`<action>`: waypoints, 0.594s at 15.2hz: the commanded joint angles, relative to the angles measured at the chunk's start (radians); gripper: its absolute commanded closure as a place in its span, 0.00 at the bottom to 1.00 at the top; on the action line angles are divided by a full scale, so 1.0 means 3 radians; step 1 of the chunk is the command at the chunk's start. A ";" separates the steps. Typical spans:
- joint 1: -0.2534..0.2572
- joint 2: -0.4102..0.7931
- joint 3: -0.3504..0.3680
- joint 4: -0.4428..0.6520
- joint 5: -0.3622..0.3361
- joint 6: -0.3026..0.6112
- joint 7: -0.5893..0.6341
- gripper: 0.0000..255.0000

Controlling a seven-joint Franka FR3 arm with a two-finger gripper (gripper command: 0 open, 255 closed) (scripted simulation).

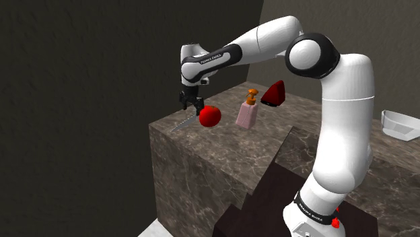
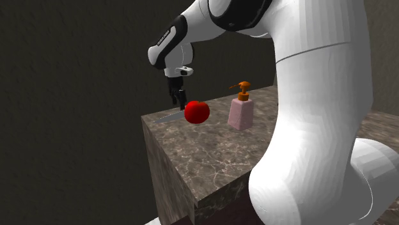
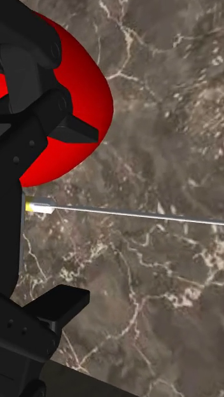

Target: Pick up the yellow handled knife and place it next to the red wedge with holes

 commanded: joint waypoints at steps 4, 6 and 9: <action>-0.0003 0.0102 -0.0020 -0.0134 -0.0035 0.0225 0.0037 0.00; -0.0004 0.0102 -0.0019 -0.0134 -0.0036 0.0225 0.0037 0.00; -0.0006 0.0103 -0.0017 -0.0133 -0.0036 0.0225 0.0037 0.00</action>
